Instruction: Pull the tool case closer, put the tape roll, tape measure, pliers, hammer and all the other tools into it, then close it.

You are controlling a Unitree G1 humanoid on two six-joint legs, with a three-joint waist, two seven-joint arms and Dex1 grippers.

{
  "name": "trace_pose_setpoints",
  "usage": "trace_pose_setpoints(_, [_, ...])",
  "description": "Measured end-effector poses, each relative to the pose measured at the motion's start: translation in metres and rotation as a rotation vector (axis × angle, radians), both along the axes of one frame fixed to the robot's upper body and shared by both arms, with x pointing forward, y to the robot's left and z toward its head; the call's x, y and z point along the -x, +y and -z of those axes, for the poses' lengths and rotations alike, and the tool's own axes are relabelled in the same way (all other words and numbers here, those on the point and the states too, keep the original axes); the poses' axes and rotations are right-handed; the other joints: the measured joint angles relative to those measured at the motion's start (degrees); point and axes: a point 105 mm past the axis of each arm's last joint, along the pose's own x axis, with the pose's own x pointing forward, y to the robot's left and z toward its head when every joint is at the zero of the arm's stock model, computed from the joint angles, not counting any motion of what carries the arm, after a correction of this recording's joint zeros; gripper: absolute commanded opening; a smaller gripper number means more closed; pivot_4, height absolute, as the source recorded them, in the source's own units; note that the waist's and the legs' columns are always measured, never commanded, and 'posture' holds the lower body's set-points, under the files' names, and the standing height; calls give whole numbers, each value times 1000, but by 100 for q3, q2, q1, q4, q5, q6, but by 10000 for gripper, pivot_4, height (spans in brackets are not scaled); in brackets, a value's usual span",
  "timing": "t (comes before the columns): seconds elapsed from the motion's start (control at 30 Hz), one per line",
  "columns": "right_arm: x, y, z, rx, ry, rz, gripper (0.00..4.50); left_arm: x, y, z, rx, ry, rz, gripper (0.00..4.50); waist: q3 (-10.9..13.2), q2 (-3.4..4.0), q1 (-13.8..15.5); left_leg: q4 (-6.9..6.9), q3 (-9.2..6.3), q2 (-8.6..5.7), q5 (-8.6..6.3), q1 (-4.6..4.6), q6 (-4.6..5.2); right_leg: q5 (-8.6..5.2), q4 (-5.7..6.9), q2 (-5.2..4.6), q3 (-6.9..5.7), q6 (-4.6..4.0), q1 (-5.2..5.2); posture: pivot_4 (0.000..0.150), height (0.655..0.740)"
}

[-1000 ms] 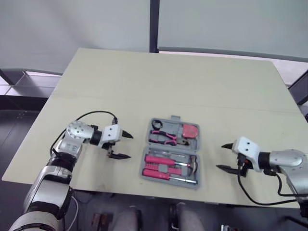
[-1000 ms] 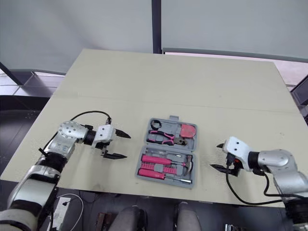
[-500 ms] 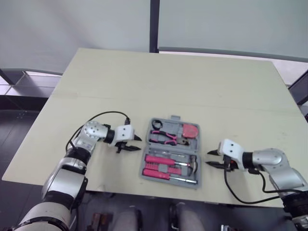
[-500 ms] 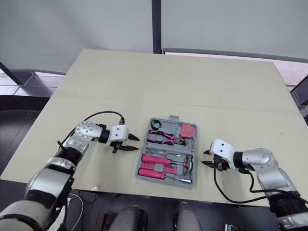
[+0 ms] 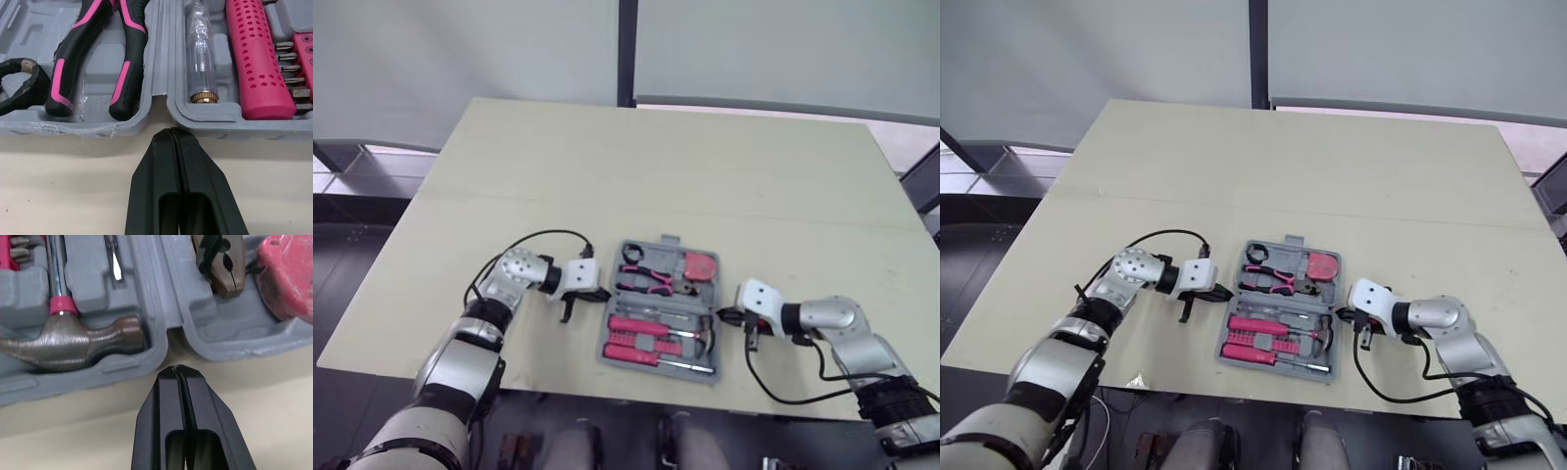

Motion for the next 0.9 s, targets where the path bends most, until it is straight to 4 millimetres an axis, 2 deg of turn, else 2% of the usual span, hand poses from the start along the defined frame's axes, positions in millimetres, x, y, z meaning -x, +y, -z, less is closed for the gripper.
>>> trace_pose_setpoints(0.37, [4,3,2,-22,3,28,612,11,-6,8,43,71,-30,376,0,0,-77,-1,-8,-1,0,-1,0,0,1,-8,-5,0,2,1500,7400])
trace_pose_setpoints(0.57, [10,1,4,-17,0,40,612,10,-7,7,29,-31,-48,376,-1,1,-67,3,-13,-3,0,4,0,0,1,-19,-6,0,12,1500,7400])
trace_pose_setpoints(0.9, [22,2,6,-23,27,58,612,26,-4,12,77,33,-117,376,-1,1,-85,1,-15,-1,0,4,0,0,0,-24,-7,0,12,1500,7400])
